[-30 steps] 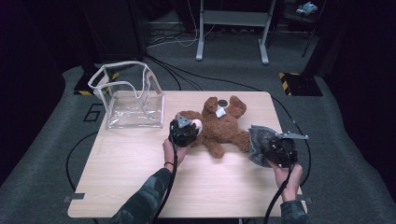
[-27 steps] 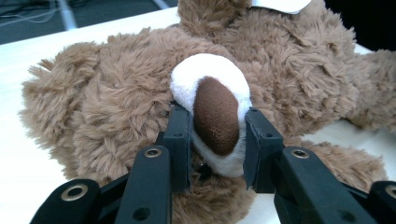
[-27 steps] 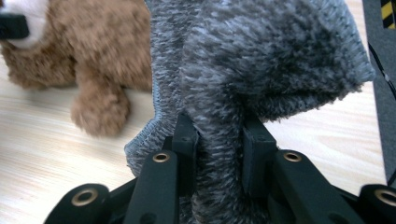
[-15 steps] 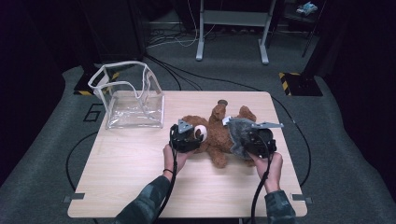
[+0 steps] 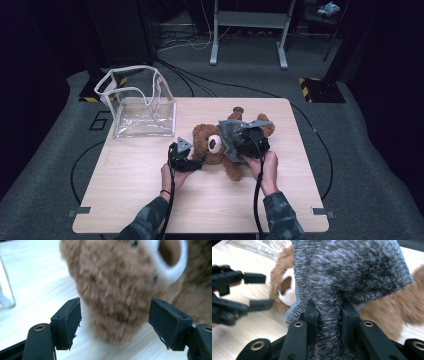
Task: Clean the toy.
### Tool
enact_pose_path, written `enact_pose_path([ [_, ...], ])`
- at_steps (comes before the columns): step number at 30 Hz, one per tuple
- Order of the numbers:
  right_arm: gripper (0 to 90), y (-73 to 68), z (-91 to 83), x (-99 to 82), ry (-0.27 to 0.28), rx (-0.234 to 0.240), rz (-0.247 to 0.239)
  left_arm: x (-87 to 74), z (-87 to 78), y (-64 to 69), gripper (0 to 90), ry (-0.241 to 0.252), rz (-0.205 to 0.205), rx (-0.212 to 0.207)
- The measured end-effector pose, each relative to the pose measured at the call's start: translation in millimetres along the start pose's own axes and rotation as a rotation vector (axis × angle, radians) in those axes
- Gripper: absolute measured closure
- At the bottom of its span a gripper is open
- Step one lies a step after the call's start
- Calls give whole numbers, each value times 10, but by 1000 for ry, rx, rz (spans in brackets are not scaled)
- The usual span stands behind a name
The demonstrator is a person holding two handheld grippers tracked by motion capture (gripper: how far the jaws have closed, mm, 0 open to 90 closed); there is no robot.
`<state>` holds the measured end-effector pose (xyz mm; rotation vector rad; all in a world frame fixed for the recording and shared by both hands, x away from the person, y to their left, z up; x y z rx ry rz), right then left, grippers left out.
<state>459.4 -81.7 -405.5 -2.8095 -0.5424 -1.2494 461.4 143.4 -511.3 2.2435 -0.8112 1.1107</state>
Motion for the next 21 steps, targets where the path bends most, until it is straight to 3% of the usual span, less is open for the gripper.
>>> enact_pose_path([
  [7,712,-224,142,268,-13,14,-34,-170,-29,-146,177,-81,-5,35],
  [11,711,-329,283,367,-42,9,-45,-260,-28,-185,151,-105,-26,25],
  [16,711,-448,375,381,-68,6,-68,-328,-20,-228,123,-139,-23,36],
  [21,710,-530,332,371,-65,9,-93,-398,-9,-260,98,-156,-36,25],
])
Point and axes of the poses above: each handheld gripper's, and its own axes: z roughly forward along the jaws, x roughly out of its top, y roughly to its right, the point moved 3 cm from there along z, roughly forward along the jaws, and after that the axes turned 14 degrees about -x, right-handed, at the moved point
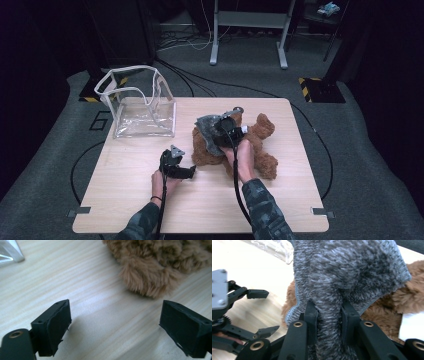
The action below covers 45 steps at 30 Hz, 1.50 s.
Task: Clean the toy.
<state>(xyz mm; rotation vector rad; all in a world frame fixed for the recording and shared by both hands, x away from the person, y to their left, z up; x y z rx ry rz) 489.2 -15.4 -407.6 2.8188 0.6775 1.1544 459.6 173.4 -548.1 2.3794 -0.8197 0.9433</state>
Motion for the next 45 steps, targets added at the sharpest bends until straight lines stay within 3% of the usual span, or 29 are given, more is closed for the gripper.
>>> enact_pose_path([
  [3,709,-45,-13,-28,-1,8,-48,-10,-3,-6,96,9,2,10],
  [5,708,-61,-13,-50,2,16,-53,-12,1,-6,96,4,10,21],
  [12,709,-117,-88,-144,13,48,-41,-29,-30,-61,93,-8,33,13],
  [14,710,-166,-94,-206,4,64,-63,-41,-50,-78,93,-14,37,6],
  [25,711,-325,-37,-464,-13,114,-68,-64,-89,-133,94,-12,43,0],
  [37,710,-492,263,-894,-159,180,-79,-65,-87,-128,94,-9,39,2],
  [41,709,-407,80,-799,-111,188,-67,-64,-87,-131,94,-8,44,5],
  [45,707,-200,-172,-558,-22,173,-51,-65,-88,-128,95,-10,44,3],
])
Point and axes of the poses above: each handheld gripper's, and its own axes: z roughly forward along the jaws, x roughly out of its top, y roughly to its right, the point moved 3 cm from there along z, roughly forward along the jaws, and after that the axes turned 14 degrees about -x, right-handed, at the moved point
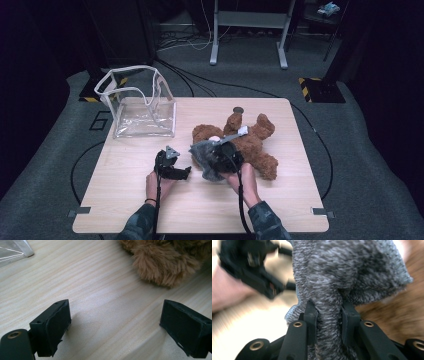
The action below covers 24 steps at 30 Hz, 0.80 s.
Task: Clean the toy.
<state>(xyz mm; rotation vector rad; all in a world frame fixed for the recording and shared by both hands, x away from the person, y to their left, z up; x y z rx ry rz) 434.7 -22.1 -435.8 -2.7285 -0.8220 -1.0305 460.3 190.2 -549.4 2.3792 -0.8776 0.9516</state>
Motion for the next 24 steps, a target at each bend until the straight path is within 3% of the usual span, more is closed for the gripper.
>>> enact_pose_path([
  [1,707,97,-111,135,37,-22,10,1,3,0,95,5,-1,4],
  [7,705,296,-192,456,74,-84,49,0,3,4,94,6,0,10],
  [13,703,435,24,698,47,-134,87,2,1,8,94,-1,10,6],
  [18,699,424,183,772,18,-150,97,3,1,14,95,-4,12,3],
  [22,696,363,335,772,-30,-137,105,3,1,16,95,-4,13,2],
  [24,697,317,345,768,-34,-123,86,3,2,18,95,-3,11,2],
])
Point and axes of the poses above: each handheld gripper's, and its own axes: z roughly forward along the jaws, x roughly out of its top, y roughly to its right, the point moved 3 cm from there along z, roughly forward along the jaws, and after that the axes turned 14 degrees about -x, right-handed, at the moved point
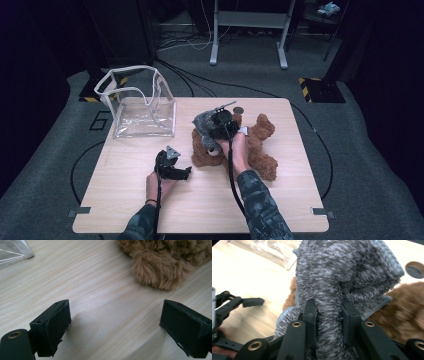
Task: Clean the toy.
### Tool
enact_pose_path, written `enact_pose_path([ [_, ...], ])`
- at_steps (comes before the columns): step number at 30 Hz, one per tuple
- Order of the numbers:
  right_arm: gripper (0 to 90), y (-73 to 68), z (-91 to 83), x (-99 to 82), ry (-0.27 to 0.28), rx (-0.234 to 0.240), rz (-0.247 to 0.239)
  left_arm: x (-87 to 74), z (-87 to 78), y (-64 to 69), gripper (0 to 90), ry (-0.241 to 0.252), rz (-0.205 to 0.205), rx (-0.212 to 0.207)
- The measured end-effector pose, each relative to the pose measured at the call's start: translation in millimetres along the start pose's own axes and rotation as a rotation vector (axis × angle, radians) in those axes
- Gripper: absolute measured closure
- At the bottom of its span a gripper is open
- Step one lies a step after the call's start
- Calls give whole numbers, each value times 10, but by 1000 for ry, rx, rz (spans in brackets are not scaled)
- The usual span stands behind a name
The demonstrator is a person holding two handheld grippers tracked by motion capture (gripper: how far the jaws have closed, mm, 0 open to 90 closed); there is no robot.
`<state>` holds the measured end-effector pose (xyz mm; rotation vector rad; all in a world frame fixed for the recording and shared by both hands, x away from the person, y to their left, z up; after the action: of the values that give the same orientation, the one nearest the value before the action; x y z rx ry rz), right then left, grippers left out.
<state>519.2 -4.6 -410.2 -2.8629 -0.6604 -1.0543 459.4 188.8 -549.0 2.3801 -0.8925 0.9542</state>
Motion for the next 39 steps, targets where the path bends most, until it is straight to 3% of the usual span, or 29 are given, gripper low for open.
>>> enact_pose_path([
  [4,701,-141,-106,-43,24,34,-67,0,4,2,95,5,-5,2],
  [10,705,-263,-166,-225,32,65,-120,1,2,2,95,4,-2,4],
  [20,708,-262,-178,-713,38,135,-74,2,-4,-4,95,-4,6,5],
  [29,710,-316,64,-1088,-55,155,-45,4,4,-7,95,2,1,-2],
  [32,710,-284,35,-1115,-50,165,-52,4,5,-6,95,-2,0,-12],
  [37,712,-147,-175,-1083,-6,161,-27,11,16,5,90,-2,-13,-4],
  [39,713,-60,-280,-1047,32,153,-23,39,23,22,67,-35,-19,-7],
])
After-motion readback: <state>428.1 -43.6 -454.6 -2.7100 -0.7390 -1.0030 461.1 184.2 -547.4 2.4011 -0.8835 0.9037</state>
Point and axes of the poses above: each handheld gripper's, and its own axes: z roughly forward along the jaws, x roughly out of its top, y roughly to its right, the point moved 3 cm from there along z, roughly forward along the jaws, and after that the axes turned 14 degrees about -x, right-handed, at the moved point
